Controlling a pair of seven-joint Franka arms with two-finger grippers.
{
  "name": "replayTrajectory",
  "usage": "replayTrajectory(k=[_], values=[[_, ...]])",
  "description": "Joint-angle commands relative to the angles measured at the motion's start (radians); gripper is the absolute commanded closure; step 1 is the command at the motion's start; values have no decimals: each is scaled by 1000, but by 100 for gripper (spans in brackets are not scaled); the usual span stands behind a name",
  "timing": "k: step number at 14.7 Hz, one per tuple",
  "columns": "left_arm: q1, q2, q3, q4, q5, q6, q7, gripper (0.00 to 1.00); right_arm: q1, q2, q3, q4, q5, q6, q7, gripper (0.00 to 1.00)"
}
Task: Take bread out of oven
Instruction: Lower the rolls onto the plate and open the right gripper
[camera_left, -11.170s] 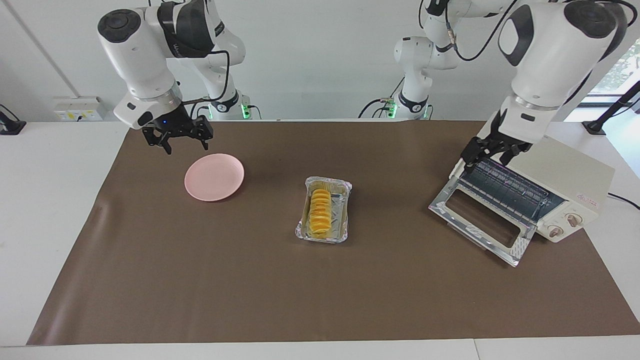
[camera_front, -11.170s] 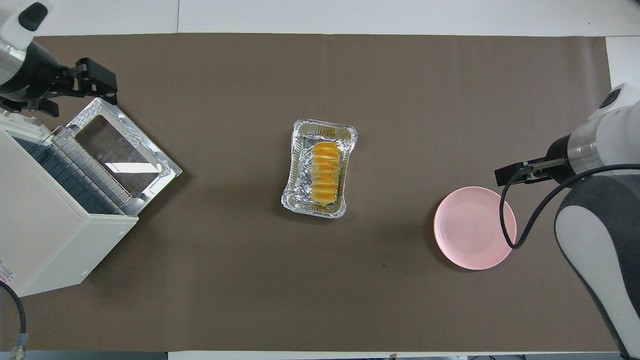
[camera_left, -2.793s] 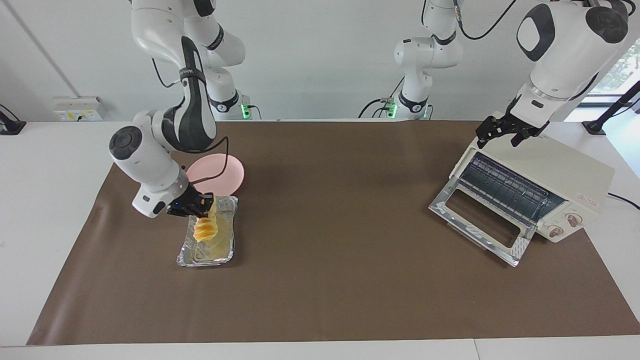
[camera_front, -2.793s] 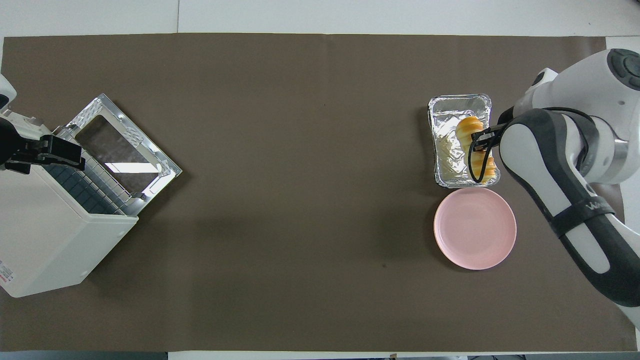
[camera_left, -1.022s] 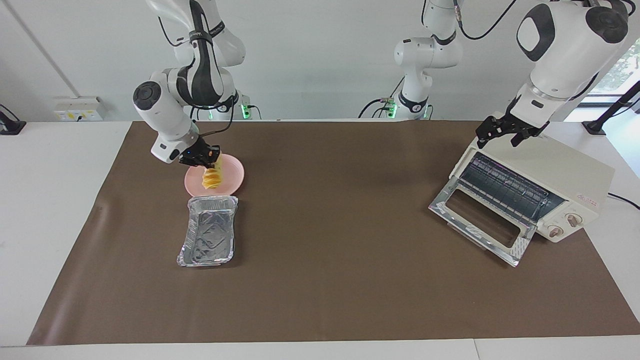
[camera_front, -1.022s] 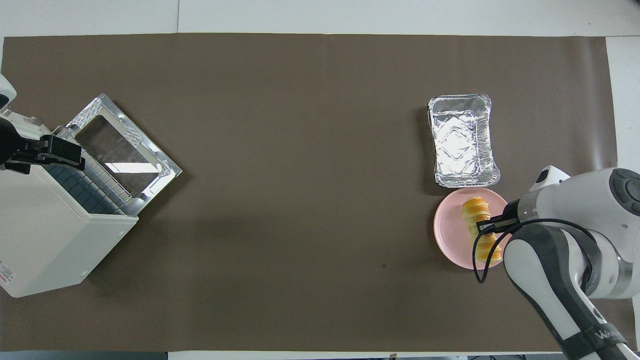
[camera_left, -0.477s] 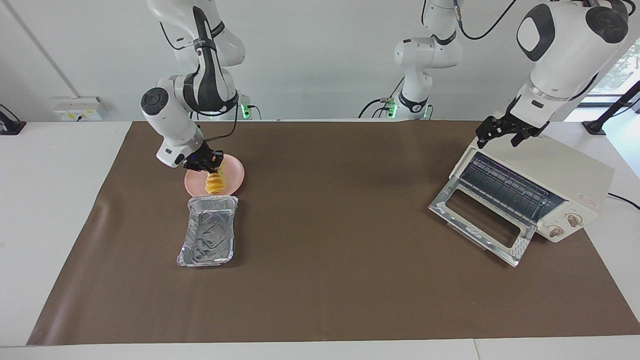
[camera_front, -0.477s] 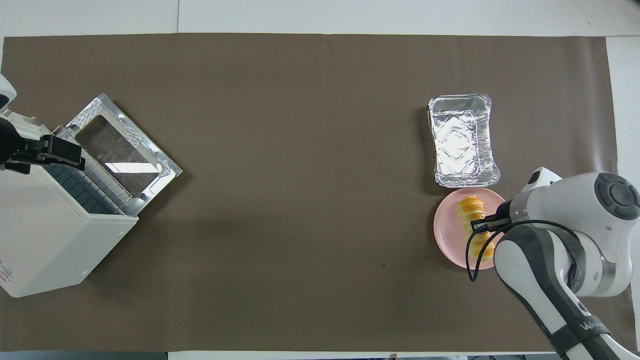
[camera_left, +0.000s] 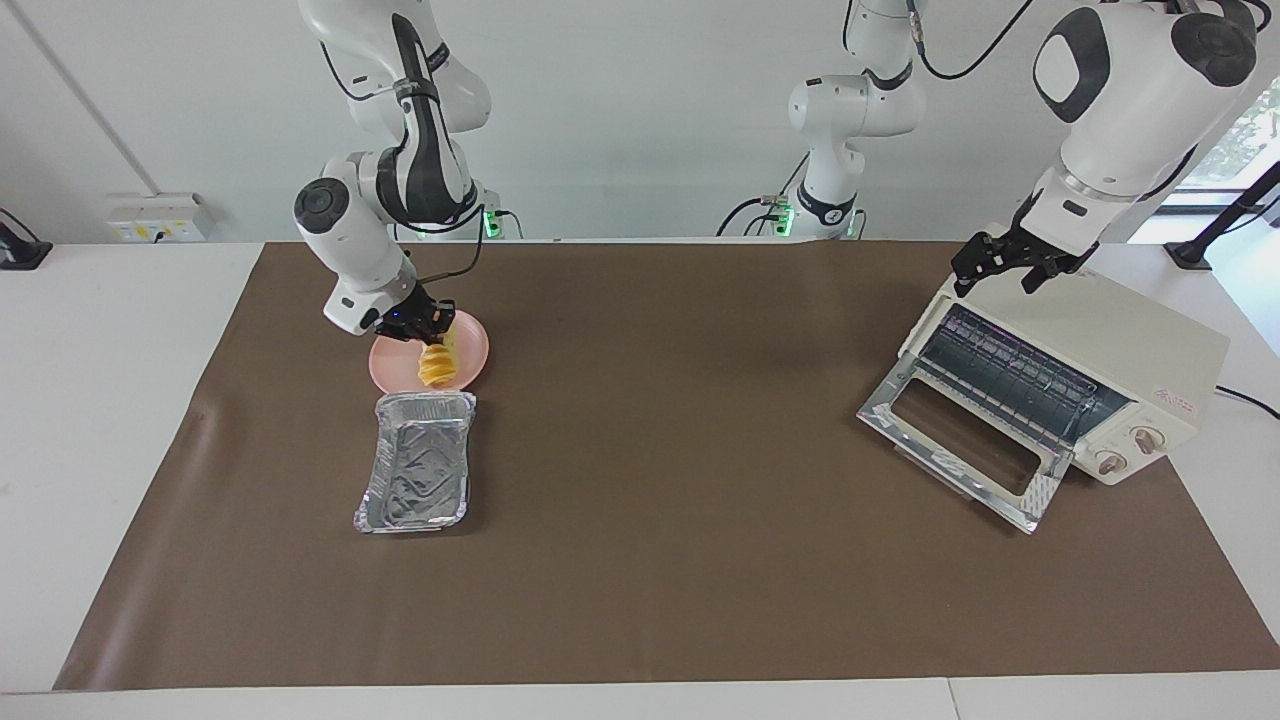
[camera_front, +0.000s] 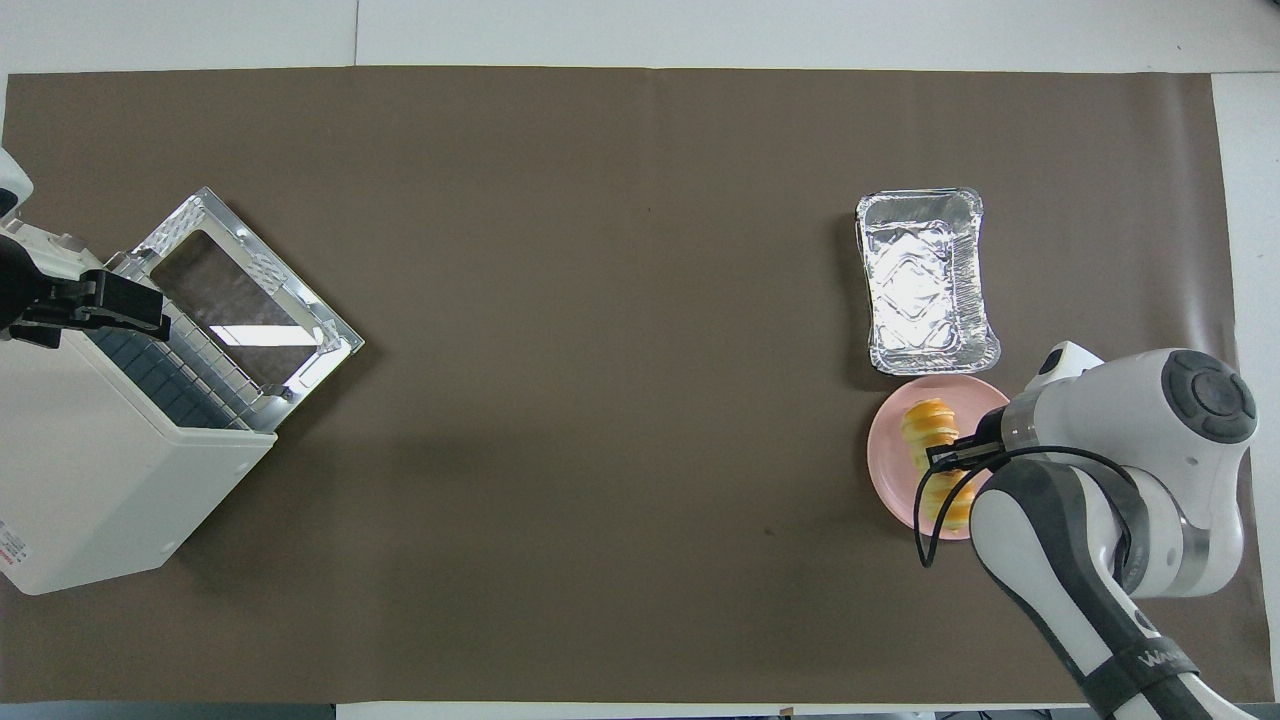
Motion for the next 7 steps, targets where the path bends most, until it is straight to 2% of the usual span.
replayTrajectory(k=[1, 2, 3, 4, 7], values=[[2, -25, 1, -29, -2, 19, 10, 0, 11, -15, 4, -18, -12, 16, 36, 33], [2, -25, 1, -29, -2, 17, 10, 0, 11, -15, 4, -18, -12, 16, 35, 25], [2, -25, 1, -29, -2, 17, 10, 0, 11, -14, 4, -16, -12, 16, 36, 10], [2, -25, 1, -29, -2, 17, 10, 0, 11, -12, 4, -13, -12, 15, 36, 0], [2, -25, 1, -29, -2, 17, 10, 0, -2, 5, 3, 57, -12, -20, 26, 0]])
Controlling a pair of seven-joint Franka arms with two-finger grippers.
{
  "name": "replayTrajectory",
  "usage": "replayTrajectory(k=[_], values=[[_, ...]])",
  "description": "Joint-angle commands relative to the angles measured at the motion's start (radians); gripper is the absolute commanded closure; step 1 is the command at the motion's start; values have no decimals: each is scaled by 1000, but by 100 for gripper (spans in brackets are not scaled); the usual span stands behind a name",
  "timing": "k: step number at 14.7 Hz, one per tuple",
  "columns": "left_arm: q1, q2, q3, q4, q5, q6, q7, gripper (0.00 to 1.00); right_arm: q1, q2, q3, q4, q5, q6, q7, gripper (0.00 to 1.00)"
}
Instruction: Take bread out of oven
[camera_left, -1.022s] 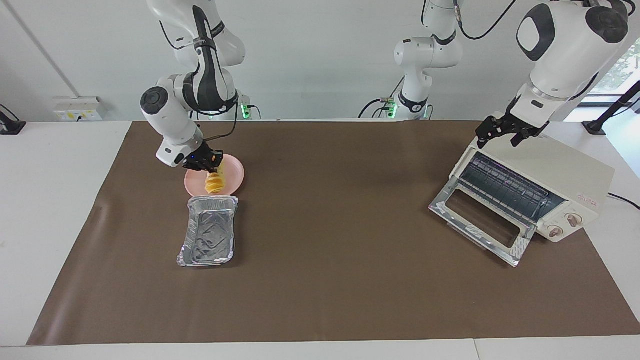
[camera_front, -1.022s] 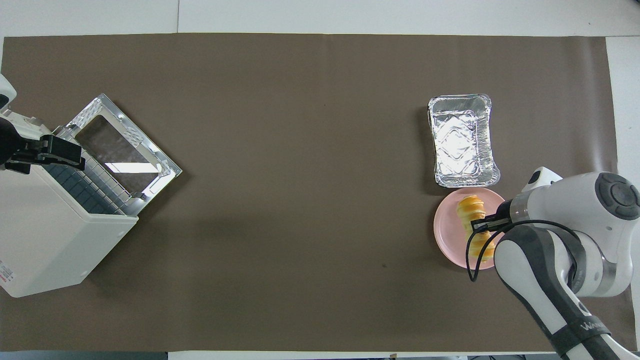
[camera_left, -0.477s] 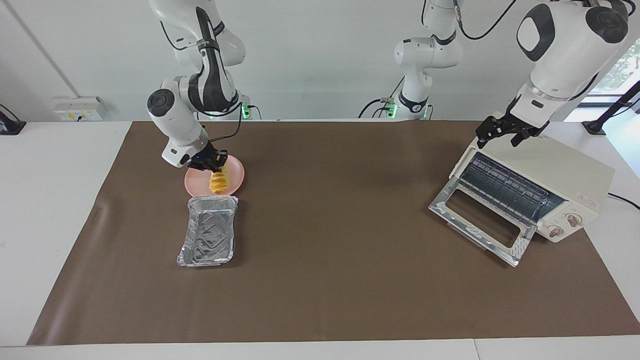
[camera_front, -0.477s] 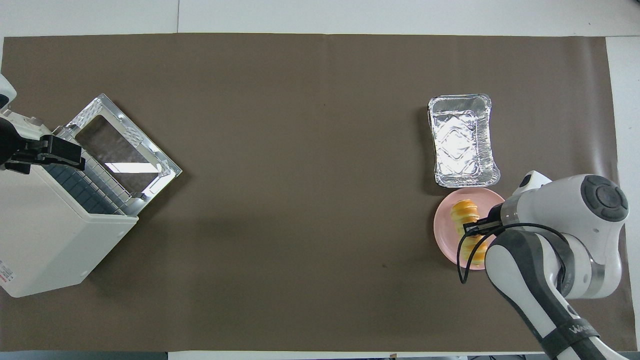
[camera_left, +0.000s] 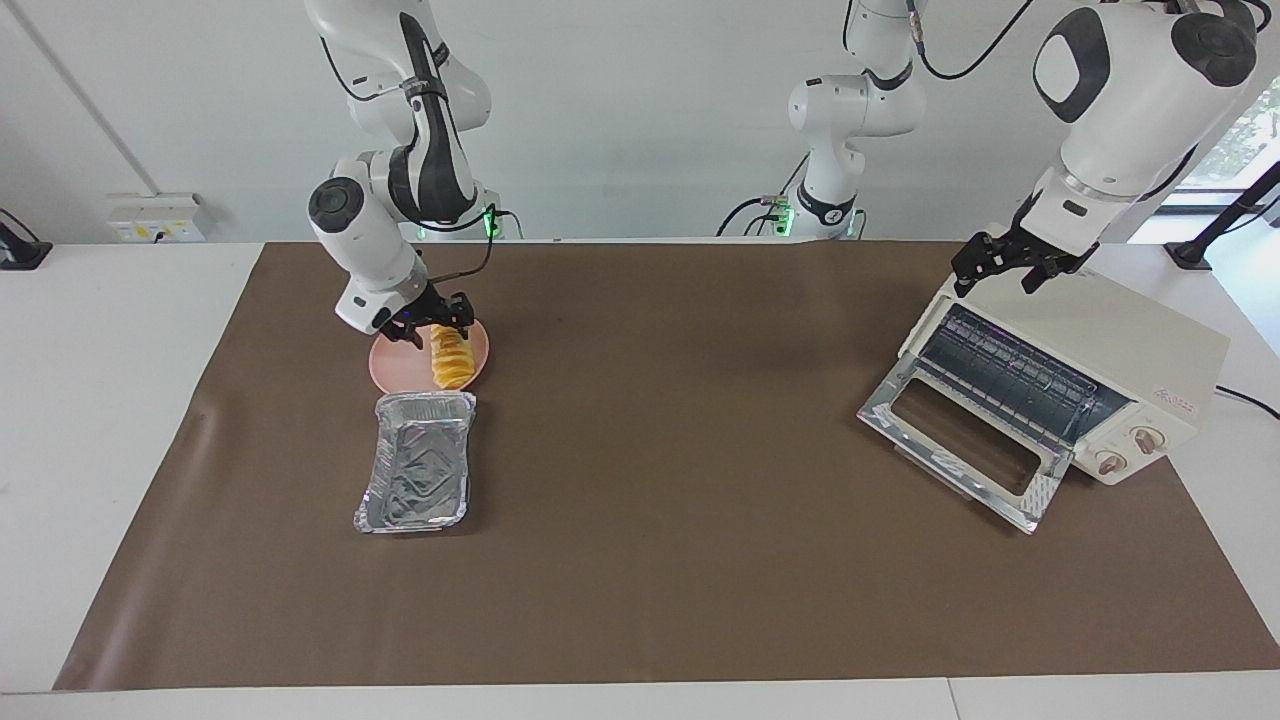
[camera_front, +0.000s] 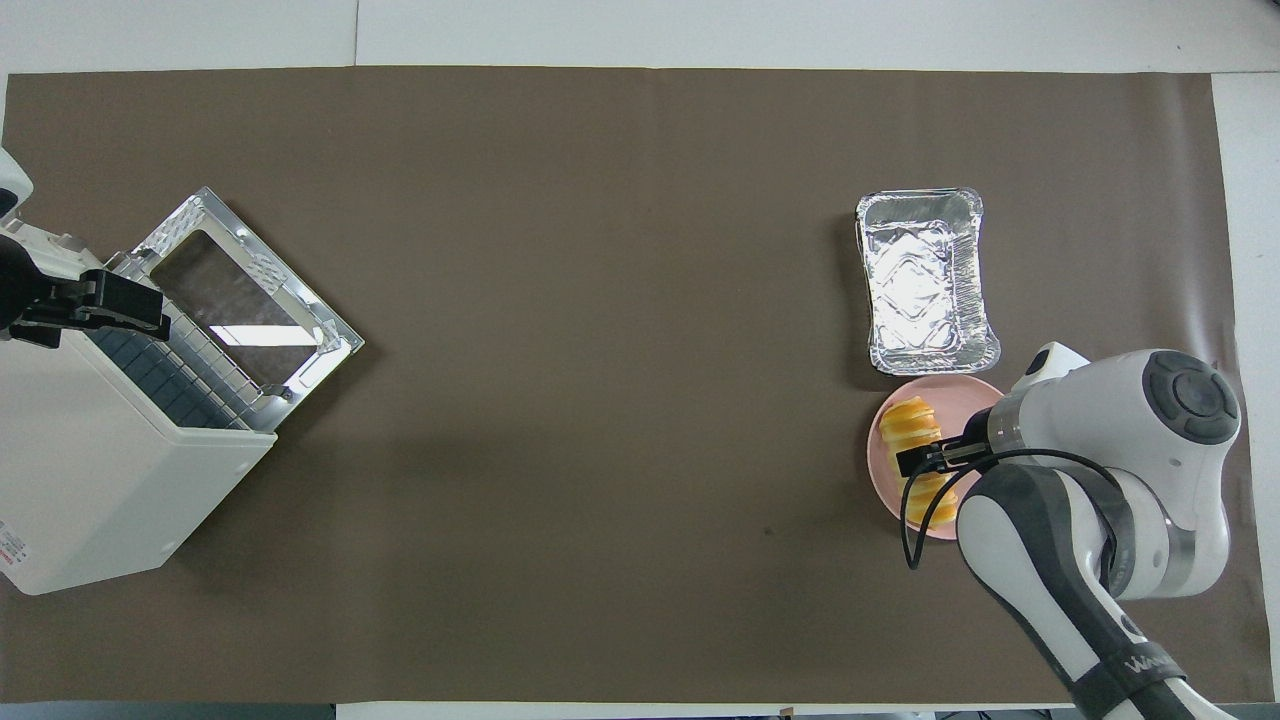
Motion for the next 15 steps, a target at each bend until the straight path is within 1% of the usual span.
replayTrajectory(k=[1, 4, 6, 9, 10, 11, 13, 15], values=[[2, -25, 1, -29, -2, 17, 10, 0, -15, 7, 1, 89, -12, -61, 9, 0], [2, -25, 1, -29, -2, 17, 10, 0, -21, 14, -3, 245, -13, -207, 15, 0], [2, -25, 1, -30, -2, 17, 10, 0, -44, 7, -3, 348, -16, -308, 14, 0], [2, -25, 1, -29, -2, 17, 10, 0, -52, 7, -3, 529, -94, -457, 14, 0], [2, -25, 1, -29, -2, 18, 10, 0, -56, 8, -3, 574, -119, -477, 12, 0], [2, -25, 1, -29, -2, 17, 10, 0, -59, 4, -4, 611, -137, -485, 10, 0], [2, -25, 1, -29, -2, 17, 10, 0, -61, 14, -3, 690, -160, -564, 15, 0], [2, -25, 1, -31, -2, 17, 10, 0, -58, 31, -3, 711, -166, -581, 18, 0]])
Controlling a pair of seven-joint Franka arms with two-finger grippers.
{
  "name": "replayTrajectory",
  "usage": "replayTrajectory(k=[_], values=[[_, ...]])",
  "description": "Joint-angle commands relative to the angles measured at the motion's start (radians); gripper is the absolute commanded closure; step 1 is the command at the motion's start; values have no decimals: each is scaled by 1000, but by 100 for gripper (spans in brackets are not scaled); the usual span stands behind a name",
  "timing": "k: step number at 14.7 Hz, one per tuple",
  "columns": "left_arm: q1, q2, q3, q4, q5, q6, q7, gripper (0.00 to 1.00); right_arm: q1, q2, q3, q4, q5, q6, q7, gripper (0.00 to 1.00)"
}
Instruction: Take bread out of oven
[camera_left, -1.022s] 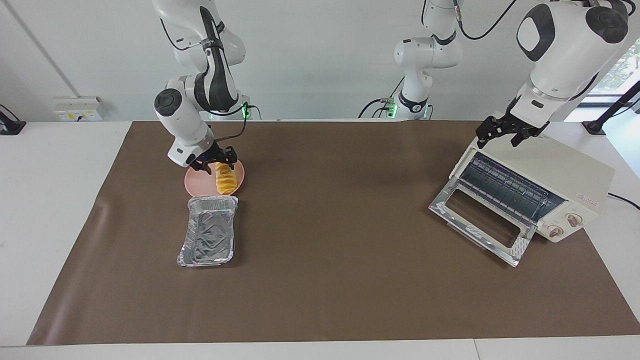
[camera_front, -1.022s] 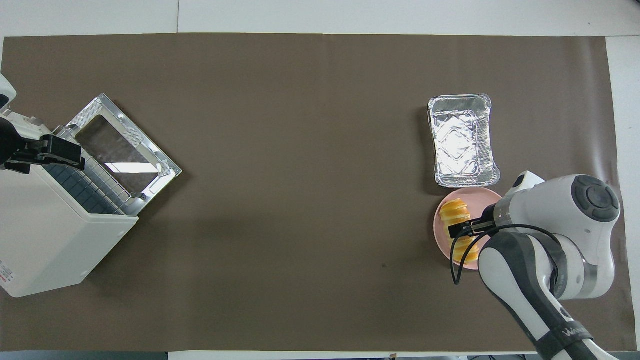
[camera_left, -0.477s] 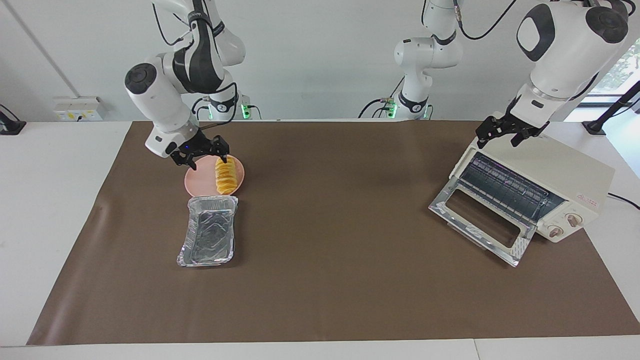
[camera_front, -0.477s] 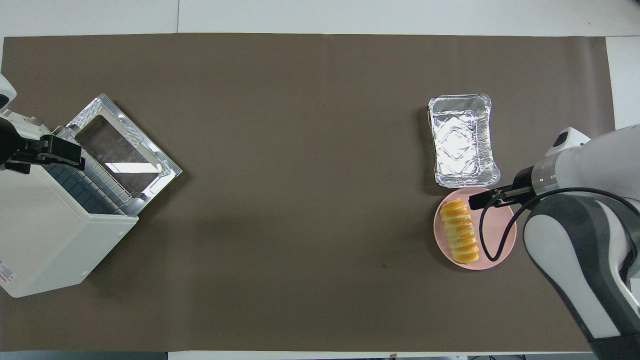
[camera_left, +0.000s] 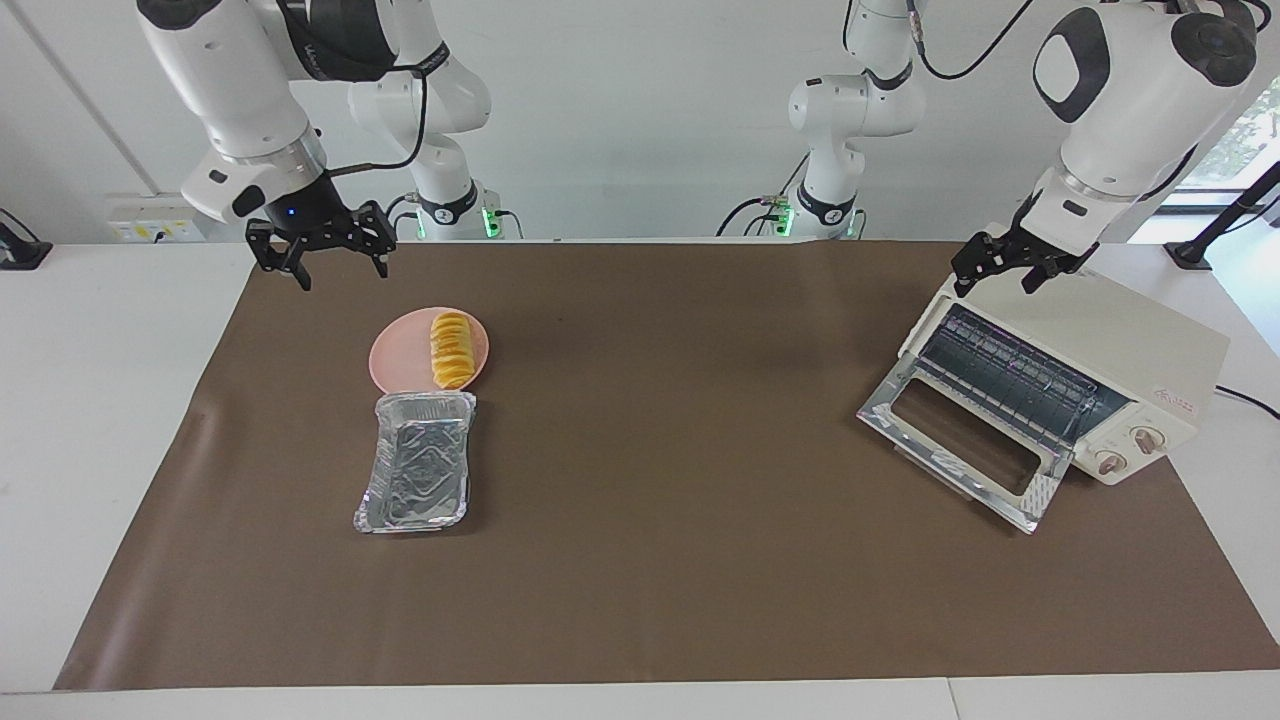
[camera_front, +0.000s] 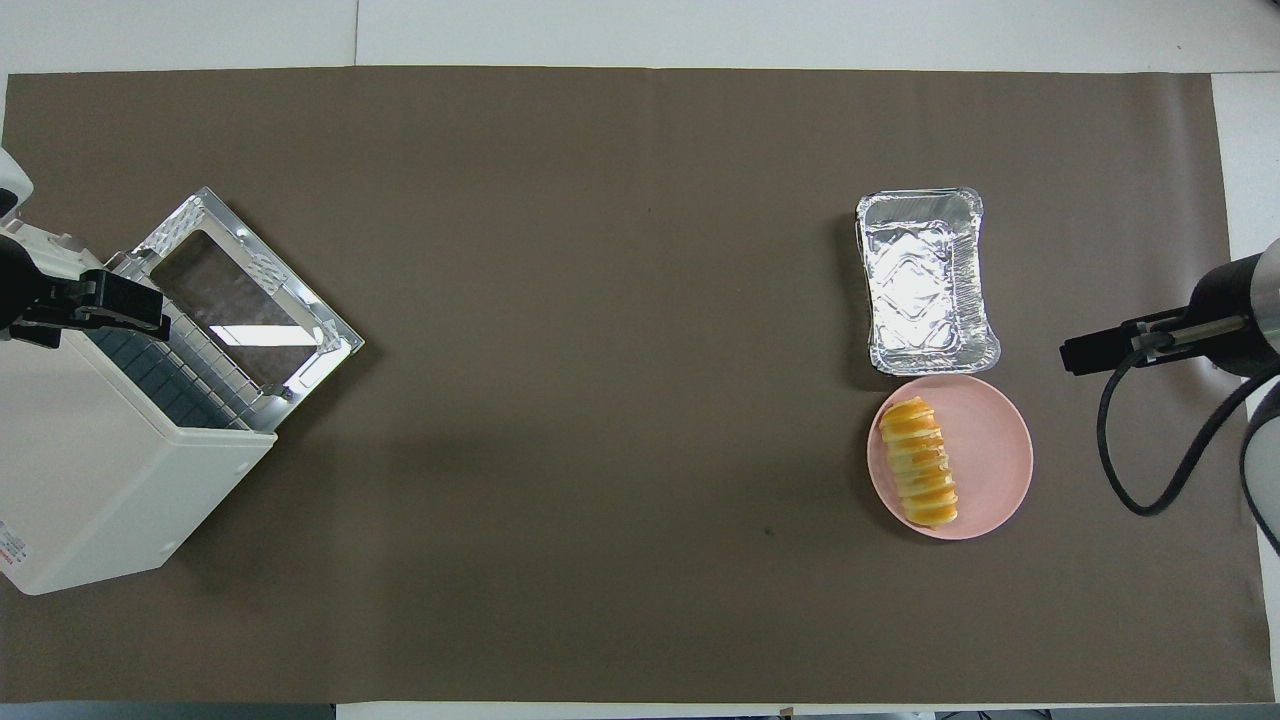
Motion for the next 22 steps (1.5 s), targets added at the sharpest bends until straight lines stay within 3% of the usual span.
replayTrajectory(k=[1, 3, 7, 16, 22], values=[[2, -25, 1, -29, -2, 17, 10, 0, -6, 49, 11, 50, -27, -33, 27, 0], [2, -25, 1, -29, -2, 18, 10, 0, -4, 63, 11, 64, -19, -35, 40, 0], [2, -25, 1, -29, -2, 17, 10, 0, -16, 173, 9, 223, -12, -133, 40, 0], [2, -25, 1, -29, -2, 18, 10, 0, -49, 167, 8, 208, -29, -134, 44, 0], [2, -25, 1, -29, -2, 18, 11, 0, -49, 164, 6, 207, -32, -142, 145, 0]])
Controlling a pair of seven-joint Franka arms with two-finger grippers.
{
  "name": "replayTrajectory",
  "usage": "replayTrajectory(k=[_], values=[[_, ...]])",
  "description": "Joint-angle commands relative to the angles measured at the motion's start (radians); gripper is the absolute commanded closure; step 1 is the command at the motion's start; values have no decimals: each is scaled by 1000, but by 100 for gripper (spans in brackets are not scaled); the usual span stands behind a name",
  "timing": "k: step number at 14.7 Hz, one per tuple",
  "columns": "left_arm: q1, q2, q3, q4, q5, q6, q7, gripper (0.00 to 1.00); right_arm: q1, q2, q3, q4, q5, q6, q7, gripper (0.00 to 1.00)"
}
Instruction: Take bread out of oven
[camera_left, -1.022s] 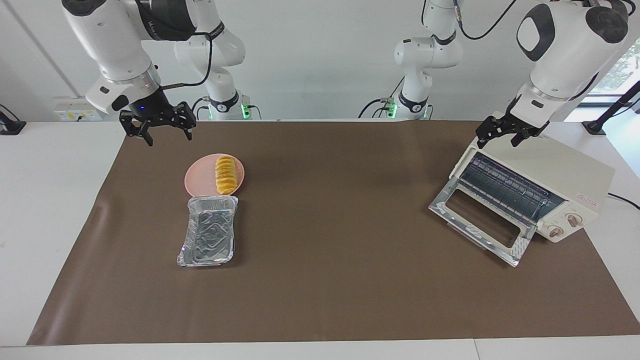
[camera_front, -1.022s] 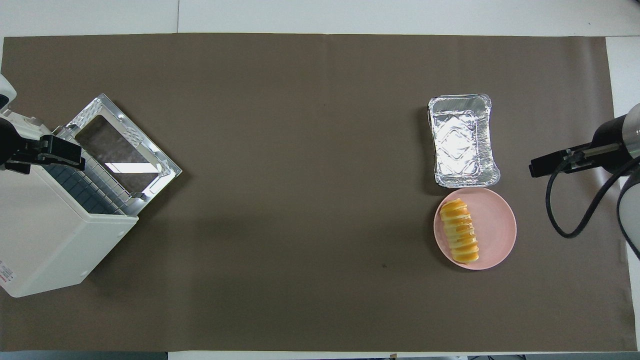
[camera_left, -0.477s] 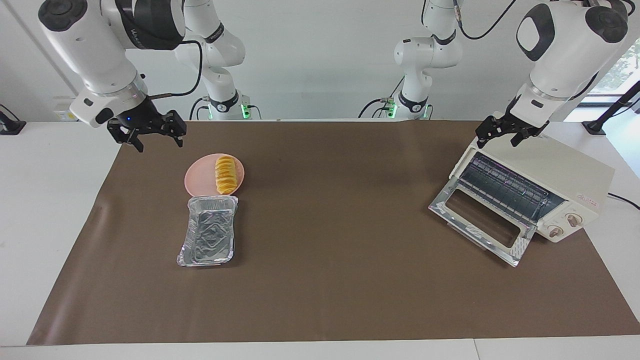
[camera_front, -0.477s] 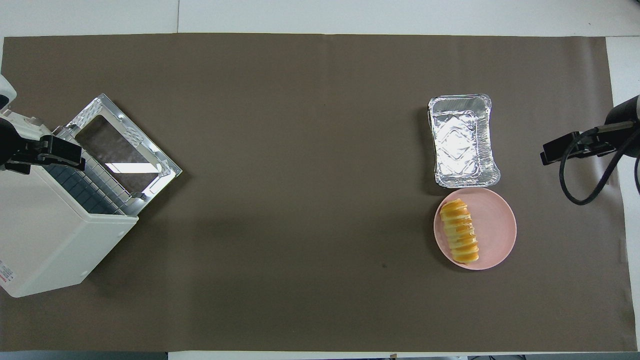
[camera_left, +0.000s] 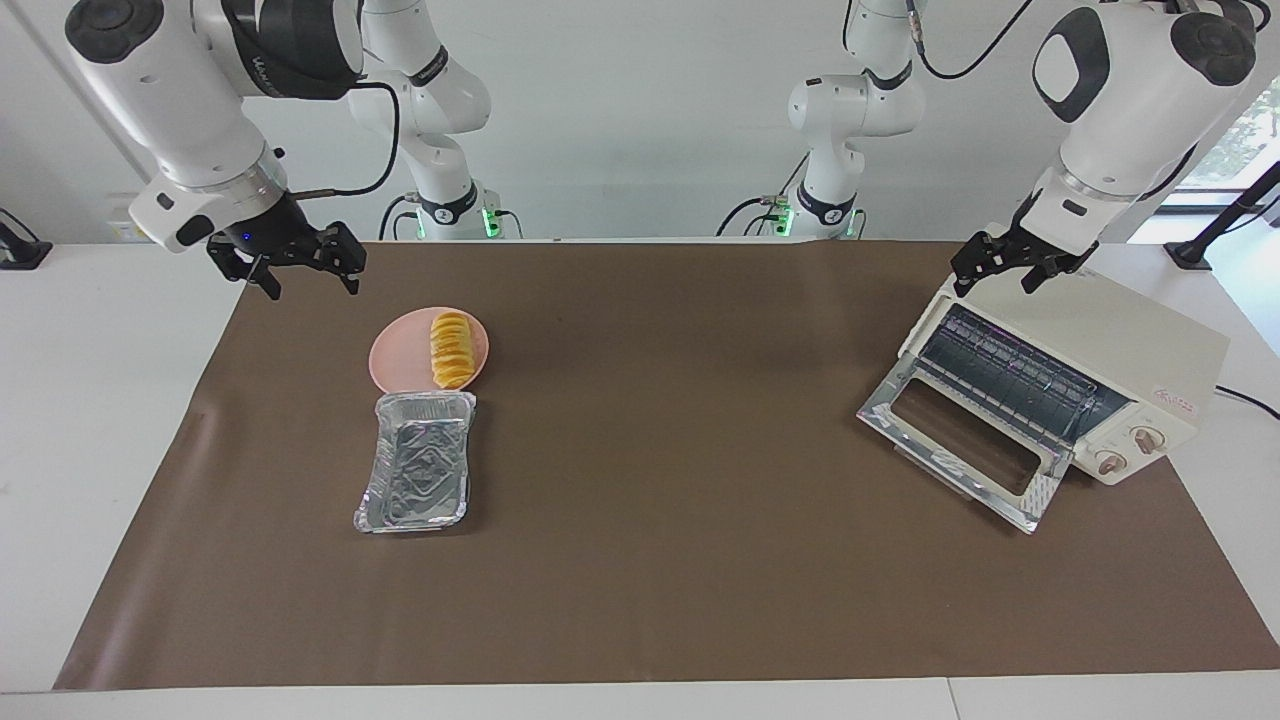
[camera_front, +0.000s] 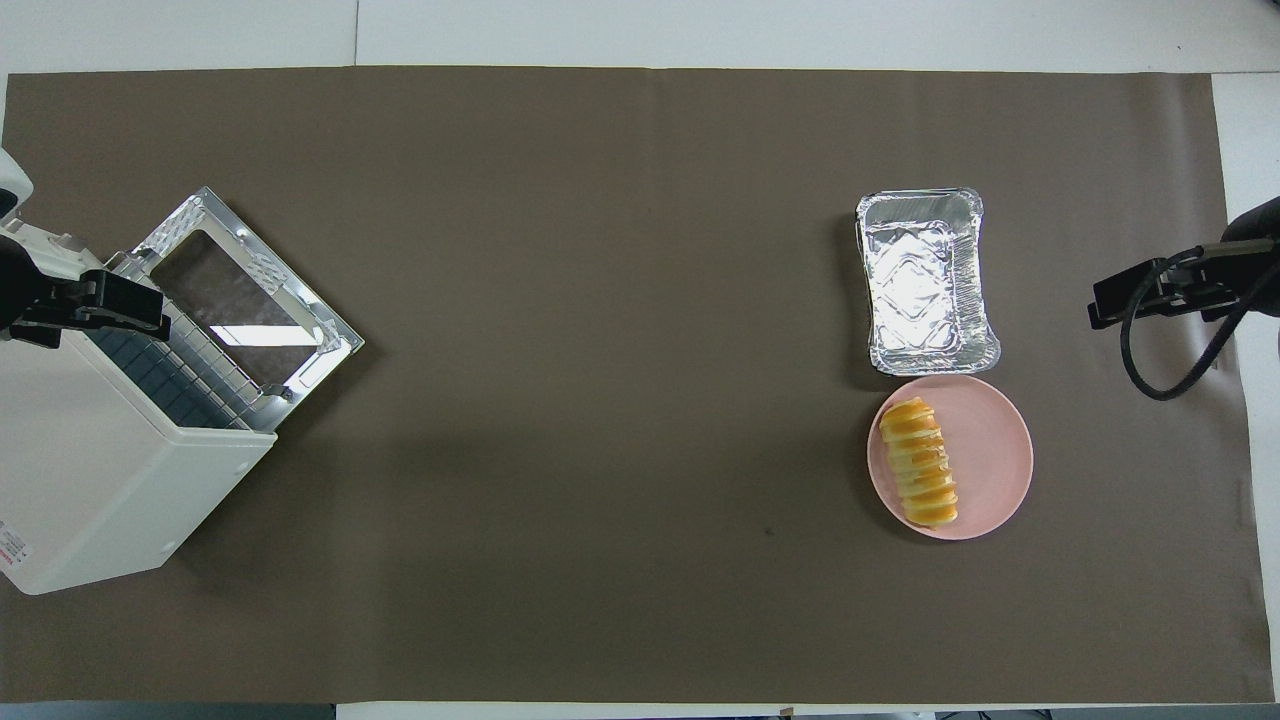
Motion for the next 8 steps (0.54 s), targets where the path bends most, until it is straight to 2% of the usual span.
replayTrajectory(k=[1, 8], values=[[2, -25, 1, -29, -2, 18, 10, 0, -7, 0, 10, 12, -23, -16, 30, 0], [2, -25, 1, -29, -2, 16, 10, 0, -7, -1, 10, 13, -23, -10, 47, 0]])
